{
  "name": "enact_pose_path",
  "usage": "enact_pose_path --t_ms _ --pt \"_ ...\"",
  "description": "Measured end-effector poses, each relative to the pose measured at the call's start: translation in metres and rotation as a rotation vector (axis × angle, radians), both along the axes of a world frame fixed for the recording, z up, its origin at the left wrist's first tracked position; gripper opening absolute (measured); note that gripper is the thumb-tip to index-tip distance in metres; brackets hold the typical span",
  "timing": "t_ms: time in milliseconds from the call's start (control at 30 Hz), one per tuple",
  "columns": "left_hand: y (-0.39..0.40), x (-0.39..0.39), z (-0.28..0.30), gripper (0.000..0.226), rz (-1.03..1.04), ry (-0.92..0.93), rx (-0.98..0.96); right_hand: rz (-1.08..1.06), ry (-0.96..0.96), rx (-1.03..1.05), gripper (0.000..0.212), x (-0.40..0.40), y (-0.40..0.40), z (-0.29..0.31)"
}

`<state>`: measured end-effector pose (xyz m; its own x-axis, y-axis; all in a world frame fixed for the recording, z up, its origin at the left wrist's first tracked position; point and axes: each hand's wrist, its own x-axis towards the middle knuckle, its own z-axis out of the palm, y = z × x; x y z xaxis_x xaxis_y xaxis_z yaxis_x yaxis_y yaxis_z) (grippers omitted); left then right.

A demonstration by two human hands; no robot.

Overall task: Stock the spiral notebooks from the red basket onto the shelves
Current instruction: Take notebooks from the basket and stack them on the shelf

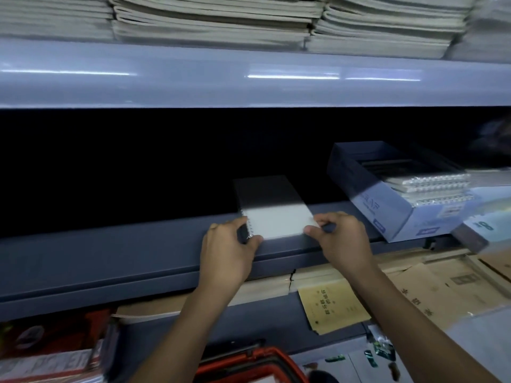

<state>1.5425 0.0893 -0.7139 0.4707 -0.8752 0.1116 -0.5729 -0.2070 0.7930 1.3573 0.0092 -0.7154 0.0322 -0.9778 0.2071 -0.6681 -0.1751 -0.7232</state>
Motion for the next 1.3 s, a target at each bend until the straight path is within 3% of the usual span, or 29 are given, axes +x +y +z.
enact_pose_path --t_ms 133,267,400,567,667,800,900,1067,1233,1300 --pt "0.000 0.002 -0.003 0.057 0.000 0.000 -0.073 -0.010 -0.014 -0.025 0.034 0.002 0.001 -0.003" --pt "0.018 0.004 0.002 0.055 0.004 0.058 -0.148 -0.031 -0.197 -0.086 0.035 -0.001 0.027 -0.004" --pt "0.048 0.007 -0.004 0.049 0.015 0.083 -0.230 0.047 -0.325 -0.008 0.033 -0.001 0.072 -0.008" --pt "0.102 0.009 -0.041 0.031 0.064 0.153 -0.301 0.112 -0.251 0.137 0.032 -0.002 0.130 -0.035" --pt "0.139 0.003 -0.087 0.023 0.122 0.265 -0.210 0.135 -0.199 0.335 0.037 -0.004 0.166 -0.062" --pt "0.195 -0.019 -0.149 0.019 0.197 0.407 0.008 0.250 0.070 0.681 0.040 -0.015 0.208 -0.111" --pt "0.228 -0.036 -0.177 0.028 0.185 0.301 0.208 0.278 0.134 0.886 0.017 -0.022 0.233 -0.130" --pt "0.249 -0.048 -0.190 0.030 0.155 0.309 0.271 0.258 0.146 0.931 0.026 -0.028 0.246 -0.150" --pt "0.261 -0.046 -0.191 0.021 0.199 0.502 0.319 0.226 0.124 0.936 0.030 -0.028 0.256 -0.151" --pt "0.267 -0.048 -0.187 0.028 0.171 0.558 0.278 0.191 0.085 0.940 0.034 -0.028 0.258 -0.151"
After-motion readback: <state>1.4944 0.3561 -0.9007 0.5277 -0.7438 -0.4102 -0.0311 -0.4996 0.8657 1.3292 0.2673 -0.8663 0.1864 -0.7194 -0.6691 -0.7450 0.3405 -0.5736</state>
